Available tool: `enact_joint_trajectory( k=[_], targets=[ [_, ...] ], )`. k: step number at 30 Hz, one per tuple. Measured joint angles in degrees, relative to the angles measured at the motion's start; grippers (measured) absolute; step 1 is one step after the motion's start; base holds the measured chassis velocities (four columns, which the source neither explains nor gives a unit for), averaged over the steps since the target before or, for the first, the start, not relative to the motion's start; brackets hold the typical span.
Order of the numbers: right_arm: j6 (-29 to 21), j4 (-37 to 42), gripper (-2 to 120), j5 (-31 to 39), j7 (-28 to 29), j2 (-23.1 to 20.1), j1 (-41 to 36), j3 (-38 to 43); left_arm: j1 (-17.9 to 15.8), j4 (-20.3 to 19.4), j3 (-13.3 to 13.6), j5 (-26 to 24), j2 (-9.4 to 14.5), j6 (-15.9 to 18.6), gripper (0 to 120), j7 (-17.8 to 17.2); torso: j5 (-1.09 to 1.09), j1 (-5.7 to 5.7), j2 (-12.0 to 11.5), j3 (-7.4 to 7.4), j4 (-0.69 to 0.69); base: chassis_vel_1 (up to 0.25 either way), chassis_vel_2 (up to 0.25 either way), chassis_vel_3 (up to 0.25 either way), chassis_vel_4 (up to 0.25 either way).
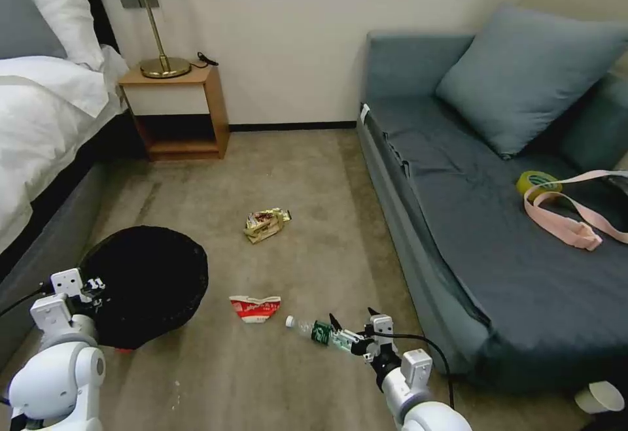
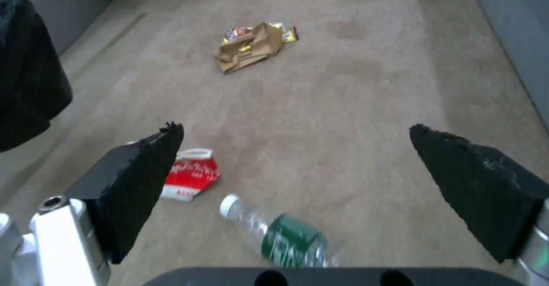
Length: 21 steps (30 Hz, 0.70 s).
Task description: Pick up the trash bin, then pick up the garbage on the floor and place it into the trash bin.
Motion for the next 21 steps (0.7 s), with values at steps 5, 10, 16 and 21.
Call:
enact_joint_trajectory(
  k=[5, 10, 16, 21],
  targets=[
    [0.32, -1.04, 100, 0.26, -0.02, -0.35, 0.86, -0.74, -0.56, 0.42, 0.30, 0.50, -0.27, 0.10, 4, -0.07, 0.00, 0.00, 0.00, 0.00, 0.00, -0.156, 0.142, 0.136, -0.141],
    [0.38, -2.19, 100, 0.50, -0.25, -0.90, 1.91, -1.65, -0.72, 0.67, 0.34, 0.77, -0.58, 0.10, 4, -0.13, 0.00, 0.00, 0.00, 0.00, 0.00, -0.139, 0.135, 0.133, -0.157],
    [0.19, -3.84, 100, 0.36, -1.54, -2.45, 4.03, -3.73, -0.62, 0.87, 0.13, 0.98, -1.02, -0.06, 4, -0.16, 0.00, 0.00, 0.00, 0.00, 0.00, -0.126, 0.128, 0.127, -0.137],
    [-2.37, -5.33, 100, 0.77, -1.87, -5.29, 7.65, -7.32, -0.28, 1.03, 0.08, 1.76, -1.58, -0.52, 4, -0.11, 0.00, 0.01, 0.00, 0.01, 0.00, -0.105, 0.096, 0.092, -0.102]
  ],
)
